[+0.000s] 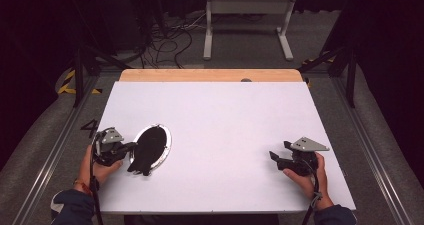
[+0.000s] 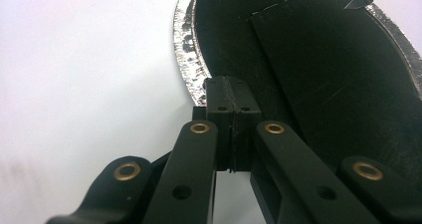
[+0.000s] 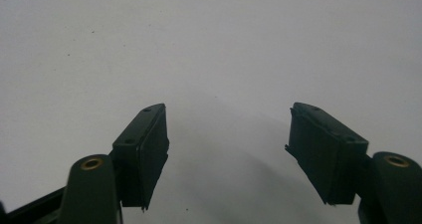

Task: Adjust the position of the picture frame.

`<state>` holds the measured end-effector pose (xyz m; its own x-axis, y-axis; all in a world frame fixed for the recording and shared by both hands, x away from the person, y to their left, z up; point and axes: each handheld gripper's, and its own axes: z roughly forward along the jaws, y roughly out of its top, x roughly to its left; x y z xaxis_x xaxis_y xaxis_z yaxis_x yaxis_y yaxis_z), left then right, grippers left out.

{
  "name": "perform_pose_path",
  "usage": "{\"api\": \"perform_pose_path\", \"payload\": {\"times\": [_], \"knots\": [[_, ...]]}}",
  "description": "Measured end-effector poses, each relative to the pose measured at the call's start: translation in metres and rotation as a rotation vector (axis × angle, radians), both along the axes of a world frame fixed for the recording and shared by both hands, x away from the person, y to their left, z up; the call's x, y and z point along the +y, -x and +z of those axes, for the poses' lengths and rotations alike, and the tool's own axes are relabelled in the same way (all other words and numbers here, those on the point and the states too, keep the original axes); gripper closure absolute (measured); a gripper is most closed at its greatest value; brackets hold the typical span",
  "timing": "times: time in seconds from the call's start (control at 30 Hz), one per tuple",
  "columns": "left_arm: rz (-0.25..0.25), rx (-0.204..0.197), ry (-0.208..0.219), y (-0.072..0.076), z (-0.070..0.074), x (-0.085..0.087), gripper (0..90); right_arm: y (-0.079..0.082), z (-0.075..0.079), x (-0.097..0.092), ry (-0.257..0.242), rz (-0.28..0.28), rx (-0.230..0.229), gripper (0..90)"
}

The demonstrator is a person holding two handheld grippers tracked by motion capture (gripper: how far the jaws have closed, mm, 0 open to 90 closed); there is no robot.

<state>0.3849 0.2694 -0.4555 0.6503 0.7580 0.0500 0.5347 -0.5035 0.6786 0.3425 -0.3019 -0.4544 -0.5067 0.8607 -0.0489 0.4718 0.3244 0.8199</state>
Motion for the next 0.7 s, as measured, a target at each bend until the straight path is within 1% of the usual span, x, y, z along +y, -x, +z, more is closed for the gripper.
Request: {"api": "perform_pose_path", "payload": {"times": [0.1,0.13,0.17,0.23,0.27,0.3,0.33,0.37,0.4,0.43,0.47,0.57,0.63,0.7], "knots": [[-0.019,0.0,-0.007,0.0,0.001,-0.006,90.0,0.0,0.0,0.0,0.003,-0.006,0.002,32.5],[-0.019,0.005,-0.001,0.001,0.001,-0.01,90.0,0.0,0.0,0.0,0.007,-0.006,0.002,32.6],[-0.036,0.006,-0.004,0.001,0.001,-0.014,89.9,0.0,0.0,0.001,0.01,-0.005,0.003,32.6],[-0.056,0.015,0.011,0.002,0.001,-0.02,89.9,0.0,-0.001,0.001,0.009,-0.004,0.004,32.4],[-0.064,0.018,0.012,0.002,0.001,-0.024,89.9,0.0,-0.001,0.001,0.01,-0.004,0.006,32.3],[-0.064,0.018,0.012,0.002,0.001,-0.024,89.9,0.0,-0.001,0.001,0.01,-0.004,0.006,32.3],[-0.076,0.013,0.003,0.001,0.002,-0.028,89.9,0.0,-0.001,0.001,0.01,-0.004,0.007,32.1],[-0.083,0.011,0.004,0.001,0.001,-0.032,89.9,-0.001,-0.001,0.001,0.011,-0.003,0.008,31.9],[-0.091,0.022,0.015,0.002,0.001,-0.034,89.9,-0.001,-0.001,0.001,0.011,-0.003,0.009,31.8],[-0.093,0.017,0.011,0.002,0.001,-0.035,89.9,-0.001,-0.001,0.001,0.011,-0.003,0.009,31.8],[-0.1,0.022,0.009,0.002,0.002,-0.036,89.9,-0.001,-0.001,0.001,0.012,-0.002,0.009,31.7],[-0.119,0.028,0.014,0.003,0.001,-0.038,89.9,-0.001,-0.001,0.001,0.015,-0.001,0.011,31.6],[-0.123,0.036,0.025,0.006,0.001,-0.041,89.9,-0.001,-0.001,0.002,0.019,0.001,0.014,31.2],[-0.143,0.036,0.029,0.007,0.001,-0.045,89.9,-0.001,-0.002,0.002,0.024,0.004,0.018,30.7]]}}
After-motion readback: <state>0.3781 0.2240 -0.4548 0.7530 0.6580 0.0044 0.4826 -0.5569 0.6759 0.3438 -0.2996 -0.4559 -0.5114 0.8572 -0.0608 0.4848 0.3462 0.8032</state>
